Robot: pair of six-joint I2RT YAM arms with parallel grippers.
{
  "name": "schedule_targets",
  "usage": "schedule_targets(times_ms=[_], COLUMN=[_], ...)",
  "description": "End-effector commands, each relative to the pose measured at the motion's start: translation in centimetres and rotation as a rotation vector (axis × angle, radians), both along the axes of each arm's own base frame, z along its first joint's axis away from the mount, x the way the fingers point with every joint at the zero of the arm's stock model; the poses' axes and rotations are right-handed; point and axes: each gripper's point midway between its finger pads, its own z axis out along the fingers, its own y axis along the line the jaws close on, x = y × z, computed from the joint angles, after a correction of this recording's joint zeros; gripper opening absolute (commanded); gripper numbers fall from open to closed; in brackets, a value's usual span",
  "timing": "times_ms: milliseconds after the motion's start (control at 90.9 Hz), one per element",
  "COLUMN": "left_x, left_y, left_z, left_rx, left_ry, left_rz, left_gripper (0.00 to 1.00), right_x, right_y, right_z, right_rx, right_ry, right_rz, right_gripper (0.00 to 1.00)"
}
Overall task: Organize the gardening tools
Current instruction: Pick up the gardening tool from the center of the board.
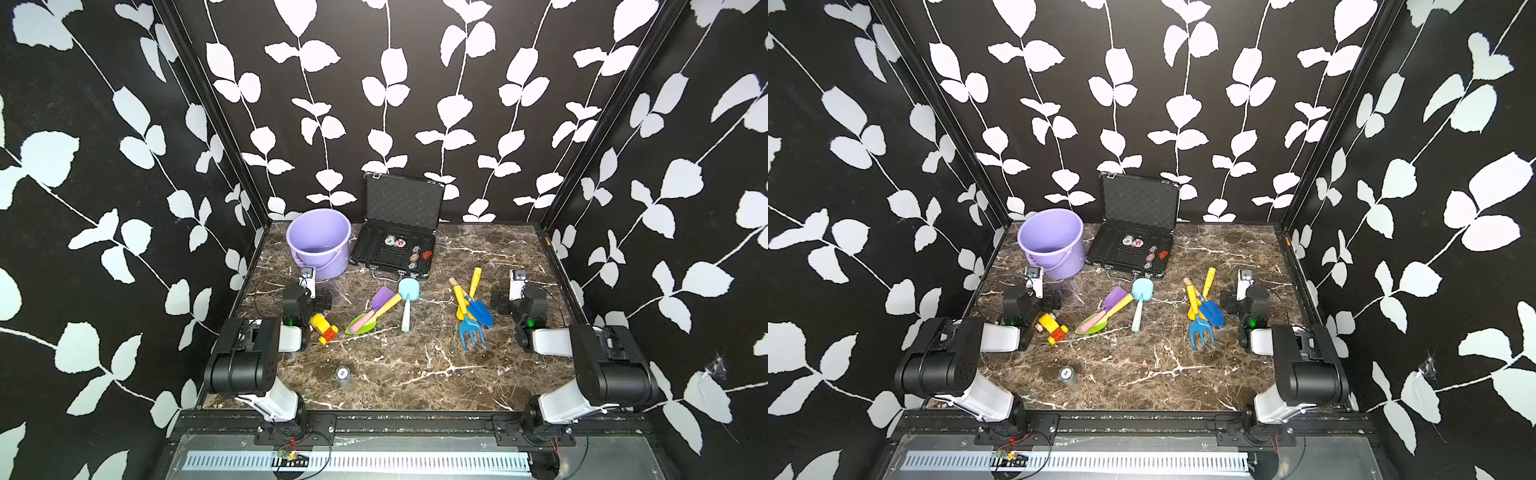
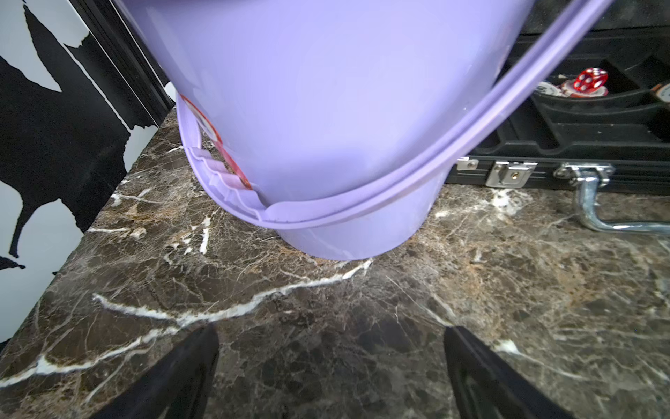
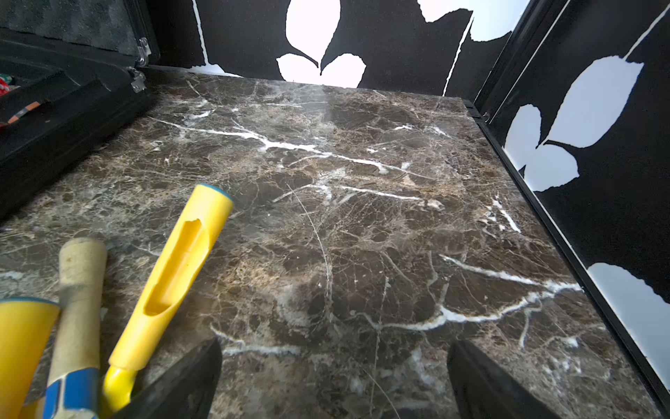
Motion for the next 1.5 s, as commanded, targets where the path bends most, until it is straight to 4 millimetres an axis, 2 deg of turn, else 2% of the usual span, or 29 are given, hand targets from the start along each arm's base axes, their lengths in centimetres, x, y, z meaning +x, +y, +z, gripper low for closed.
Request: schedule_targets(times_ms=[0,1078,1254,1342,1485], left_x=[0.5,0.4,-0.2,-0.4,-0.9], left_y=[-0.2,-0.2,-0.1,0.5,1.0], left_z=[1.4,1.4,1.7,1.8,2.2], left_rx=[0.005,0.002,-0.003,-0.003,-0.004], left_ry=[-0.042,-0.045,-0.086,-0.099,-0.127], left_rz=[-0.010,-0.013,0.000,0.035,0.061], left_gripper=[0.99,0.99,0.99,0.99,0.99], right_x=[0.6,0.6,0.9,0.9,0.3], right_y=[0.2,-0.2,-1.3,-2.2,-2.8], right_z=[1.2,1.2,2.4,4.0,6.2], right_rx=[-0.003,-0.003,-0.017,-0.009,0.004], right_ry=[-0.040,-0.039,0.058,0.076,0.091], right_rz=[0.009,-0.013,-0.078,-0.146,-0.209], right_gripper=[0.99,0.99,0.99,0.99,0.99])
